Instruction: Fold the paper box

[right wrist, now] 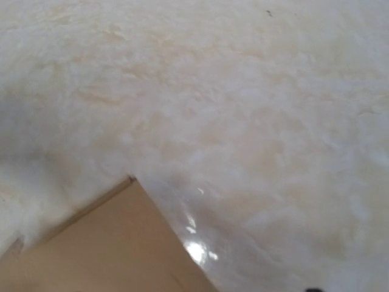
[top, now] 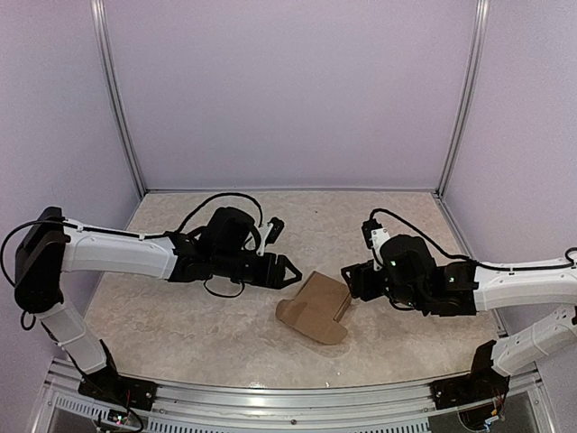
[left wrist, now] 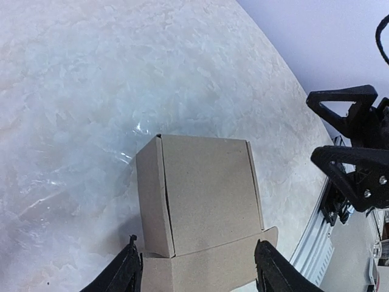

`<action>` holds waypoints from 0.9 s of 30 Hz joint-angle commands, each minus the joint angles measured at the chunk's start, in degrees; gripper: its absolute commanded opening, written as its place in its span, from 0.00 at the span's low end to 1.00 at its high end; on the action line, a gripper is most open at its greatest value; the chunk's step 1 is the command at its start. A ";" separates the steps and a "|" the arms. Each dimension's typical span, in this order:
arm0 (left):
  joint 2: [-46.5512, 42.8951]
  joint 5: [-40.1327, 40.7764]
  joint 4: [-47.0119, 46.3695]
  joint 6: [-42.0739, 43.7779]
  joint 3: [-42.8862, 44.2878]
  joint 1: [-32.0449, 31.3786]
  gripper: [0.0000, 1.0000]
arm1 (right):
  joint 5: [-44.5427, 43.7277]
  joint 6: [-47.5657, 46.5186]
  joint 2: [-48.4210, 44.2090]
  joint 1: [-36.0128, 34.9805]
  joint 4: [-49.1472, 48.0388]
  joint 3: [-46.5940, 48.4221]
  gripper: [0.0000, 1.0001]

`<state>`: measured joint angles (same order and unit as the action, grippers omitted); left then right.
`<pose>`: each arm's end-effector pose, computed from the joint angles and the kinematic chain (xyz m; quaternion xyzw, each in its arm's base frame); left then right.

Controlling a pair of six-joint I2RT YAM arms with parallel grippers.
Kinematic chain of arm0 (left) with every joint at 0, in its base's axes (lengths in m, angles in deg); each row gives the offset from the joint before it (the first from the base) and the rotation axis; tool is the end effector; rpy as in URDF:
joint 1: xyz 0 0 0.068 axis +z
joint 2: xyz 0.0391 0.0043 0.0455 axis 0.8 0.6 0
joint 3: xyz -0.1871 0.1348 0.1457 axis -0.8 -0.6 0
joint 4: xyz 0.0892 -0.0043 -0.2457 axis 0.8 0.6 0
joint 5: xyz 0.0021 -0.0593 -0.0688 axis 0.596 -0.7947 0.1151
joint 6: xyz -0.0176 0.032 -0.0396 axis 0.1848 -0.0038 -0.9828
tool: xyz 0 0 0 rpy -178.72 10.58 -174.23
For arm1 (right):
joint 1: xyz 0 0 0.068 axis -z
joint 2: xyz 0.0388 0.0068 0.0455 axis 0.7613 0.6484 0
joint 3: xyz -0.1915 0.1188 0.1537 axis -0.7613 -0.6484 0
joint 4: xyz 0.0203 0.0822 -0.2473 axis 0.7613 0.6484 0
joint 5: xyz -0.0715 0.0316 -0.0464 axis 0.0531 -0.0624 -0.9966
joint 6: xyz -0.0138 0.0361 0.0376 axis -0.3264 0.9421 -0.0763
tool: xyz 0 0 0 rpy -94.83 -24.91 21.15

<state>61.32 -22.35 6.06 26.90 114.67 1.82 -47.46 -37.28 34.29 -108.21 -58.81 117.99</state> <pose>0.2188 -0.2872 0.2117 0.2073 0.8619 -0.3787 0.2660 0.1481 0.2127 0.2278 -0.1104 0.8548 0.1810 0.4736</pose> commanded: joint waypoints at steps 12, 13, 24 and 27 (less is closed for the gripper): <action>-6.05 0.56 -1.73 8.52 -2.27 1.84 0.98 | 12.23 6.87 -4.90 4.38 2.33 -7.01 0.99; -5.36 -0.71 -2.70 7.66 -2.42 2.21 0.99 | 12.82 8.00 -4.09 4.50 2.39 -6.72 0.99; 0.14 -3.72 -5.95 1.53 -3.17 3.85 0.99 | 16.98 22.14 5.47 4.95 -0.51 -5.43 0.89; 1.37 -3.77 -6.24 0.64 -3.28 3.77 0.99 | 17.82 24.59 7.05 5.00 -1.25 -5.48 0.88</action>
<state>60.84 -25.06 1.21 29.55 111.98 5.51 -31.42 -18.29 39.58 -103.77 -58.02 112.18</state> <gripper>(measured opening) 0.987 0.887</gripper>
